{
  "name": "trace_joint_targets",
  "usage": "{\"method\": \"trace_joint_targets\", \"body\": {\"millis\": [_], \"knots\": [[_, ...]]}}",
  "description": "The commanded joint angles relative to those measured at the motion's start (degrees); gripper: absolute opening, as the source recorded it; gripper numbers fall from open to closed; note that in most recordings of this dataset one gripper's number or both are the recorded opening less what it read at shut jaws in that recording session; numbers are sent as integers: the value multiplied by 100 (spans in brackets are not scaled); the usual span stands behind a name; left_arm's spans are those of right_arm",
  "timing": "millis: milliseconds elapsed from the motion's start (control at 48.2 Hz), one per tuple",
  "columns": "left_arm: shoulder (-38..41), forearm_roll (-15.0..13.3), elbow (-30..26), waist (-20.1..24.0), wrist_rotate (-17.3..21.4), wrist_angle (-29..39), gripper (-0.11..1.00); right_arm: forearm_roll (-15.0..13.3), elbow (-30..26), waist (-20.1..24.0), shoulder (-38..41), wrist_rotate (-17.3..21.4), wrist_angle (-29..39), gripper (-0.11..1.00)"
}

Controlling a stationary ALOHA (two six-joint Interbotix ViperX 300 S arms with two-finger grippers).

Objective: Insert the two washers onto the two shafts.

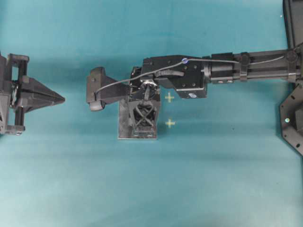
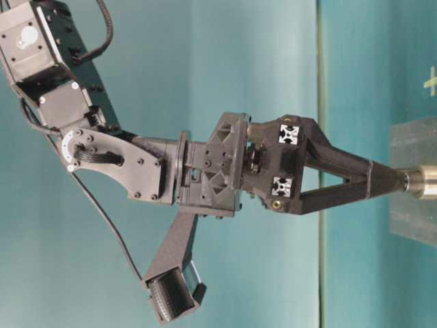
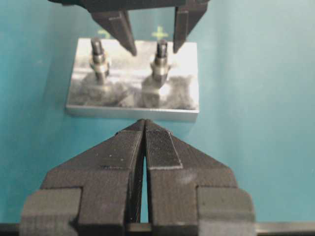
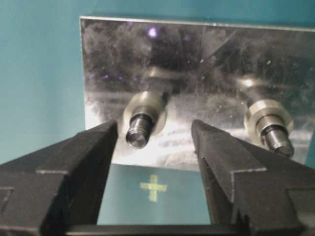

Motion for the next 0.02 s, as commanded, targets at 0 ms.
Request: {"method": "trace_joint_targets", "body": {"millis": [0], "knots": [[-9, 26, -62, 0, -9, -44, 0, -9, -141, 9, -141, -9, -35, 65]]}}
